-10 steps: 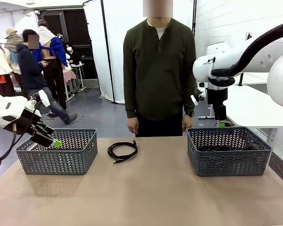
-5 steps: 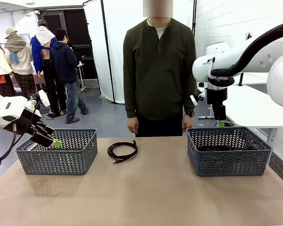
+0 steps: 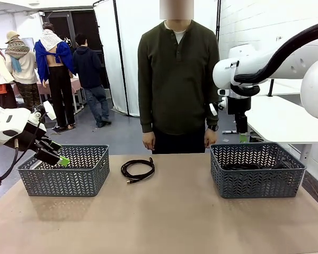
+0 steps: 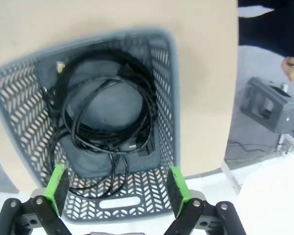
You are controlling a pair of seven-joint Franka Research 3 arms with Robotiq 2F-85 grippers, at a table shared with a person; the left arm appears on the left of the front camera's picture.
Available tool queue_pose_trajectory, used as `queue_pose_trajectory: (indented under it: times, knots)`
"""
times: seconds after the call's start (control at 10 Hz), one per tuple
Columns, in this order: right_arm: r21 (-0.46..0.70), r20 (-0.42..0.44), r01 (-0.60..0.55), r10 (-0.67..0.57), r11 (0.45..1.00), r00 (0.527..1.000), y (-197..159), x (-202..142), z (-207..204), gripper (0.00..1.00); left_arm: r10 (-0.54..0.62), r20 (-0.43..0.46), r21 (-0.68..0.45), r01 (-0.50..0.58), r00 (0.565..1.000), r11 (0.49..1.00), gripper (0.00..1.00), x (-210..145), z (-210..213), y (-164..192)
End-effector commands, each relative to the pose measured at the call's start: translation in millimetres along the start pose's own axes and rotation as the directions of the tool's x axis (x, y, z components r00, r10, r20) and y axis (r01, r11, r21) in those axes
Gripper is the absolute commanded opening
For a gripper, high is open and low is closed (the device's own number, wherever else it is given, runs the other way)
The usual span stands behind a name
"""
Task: Organize the cables according to human instructions.
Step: Pick up a bundle of cables and place it in the basket indicated by the human.
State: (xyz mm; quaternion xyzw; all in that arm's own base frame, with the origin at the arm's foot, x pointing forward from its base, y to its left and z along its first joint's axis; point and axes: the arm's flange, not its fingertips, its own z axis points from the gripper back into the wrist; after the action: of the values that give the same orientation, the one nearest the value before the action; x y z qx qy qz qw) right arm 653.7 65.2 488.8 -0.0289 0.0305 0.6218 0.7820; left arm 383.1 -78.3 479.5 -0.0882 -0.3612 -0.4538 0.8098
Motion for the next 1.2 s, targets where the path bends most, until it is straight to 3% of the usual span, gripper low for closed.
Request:
queue_pose_trajectory:
  times: [0.0,0.4,0.8,1.1]
  knots:
    - [0.008,0.067,0.092,-0.092,0.996,0.993,31.0,19.7,17.7,1.00,-0.004,0.007,-0.009,0.004,1.000,1.000,1.00,-2.1,-1.9,2.7]
    - [-0.027,0.205,0.222,-0.212,0.975,0.956,103.6,53.9,22.9,1.00,-0.004,0.007,-0.009,0.004,1.000,1.000,1.00,-2.1,-1.9,2.7]
    - [-0.025,0.356,0.184,-0.164,0.983,0.920,162.7,67.1,0.0,1.00,-0.004,0.007,-0.009,0.004,1.000,1.000,1.00,-2.1,-1.9,2.7]
    - [0.006,0.404,0.158,-0.147,0.987,0.903,191.4,70.8,-18.8,1.00,-0.004,0.007,-0.009,0.004,1.000,1.000,1.00,-2.1,-1.9,2.7]
